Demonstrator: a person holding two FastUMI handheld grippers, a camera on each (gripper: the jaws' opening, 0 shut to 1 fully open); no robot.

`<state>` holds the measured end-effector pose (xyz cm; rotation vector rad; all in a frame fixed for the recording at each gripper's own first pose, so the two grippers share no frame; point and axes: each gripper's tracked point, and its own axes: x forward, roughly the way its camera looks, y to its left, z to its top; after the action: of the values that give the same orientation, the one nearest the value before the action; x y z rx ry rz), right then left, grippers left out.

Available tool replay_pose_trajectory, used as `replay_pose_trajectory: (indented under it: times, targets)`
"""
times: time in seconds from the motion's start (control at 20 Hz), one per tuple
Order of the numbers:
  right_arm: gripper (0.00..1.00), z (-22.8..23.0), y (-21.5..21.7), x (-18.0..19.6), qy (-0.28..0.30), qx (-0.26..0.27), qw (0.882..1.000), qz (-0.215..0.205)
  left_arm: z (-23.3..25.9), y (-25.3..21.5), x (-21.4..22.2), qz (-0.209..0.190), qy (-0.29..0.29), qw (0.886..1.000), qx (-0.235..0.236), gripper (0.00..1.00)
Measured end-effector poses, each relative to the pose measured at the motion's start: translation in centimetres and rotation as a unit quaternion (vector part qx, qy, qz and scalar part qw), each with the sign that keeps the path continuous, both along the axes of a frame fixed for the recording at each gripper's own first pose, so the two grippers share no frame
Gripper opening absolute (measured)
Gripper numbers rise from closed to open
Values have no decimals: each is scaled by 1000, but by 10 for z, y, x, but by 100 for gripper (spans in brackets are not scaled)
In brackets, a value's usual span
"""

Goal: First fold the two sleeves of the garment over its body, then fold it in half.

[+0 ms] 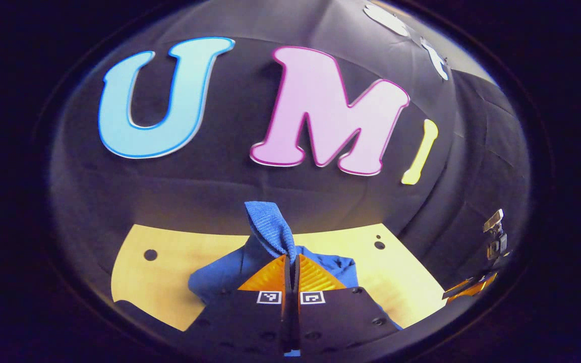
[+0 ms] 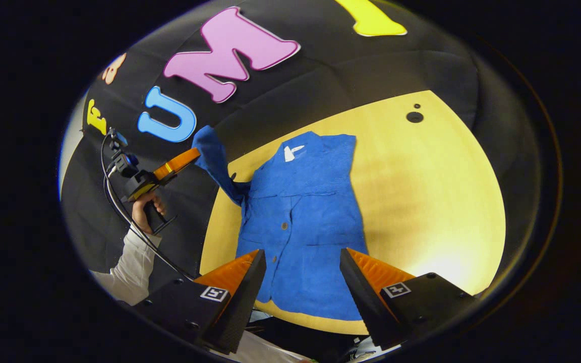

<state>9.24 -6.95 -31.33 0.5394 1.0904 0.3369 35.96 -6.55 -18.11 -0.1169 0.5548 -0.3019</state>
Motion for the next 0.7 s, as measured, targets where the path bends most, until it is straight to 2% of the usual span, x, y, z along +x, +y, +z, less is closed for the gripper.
replay_pose_trajectory:
  times: [0.1,0.2,0.45,0.6,0.7]
  targets:
    - [94,1,-24,-8,-2,-4,1000,-15,-26,-52,9,-28,31,999,-8,0]
    - [94,-4,-44,-17,0,-11,1000,-30,-73,-75,10,-51,94,994,30,0]
    - [94,-22,-68,-38,16,-12,998,-59,-166,-115,23,-57,170,978,103,0]
    - [94,-24,-67,-45,19,-3,998,-66,-196,-132,38,-60,181,968,162,0]
    - [94,-24,-68,-48,20,0,998,-68,-213,-151,37,-71,204,962,168,0]
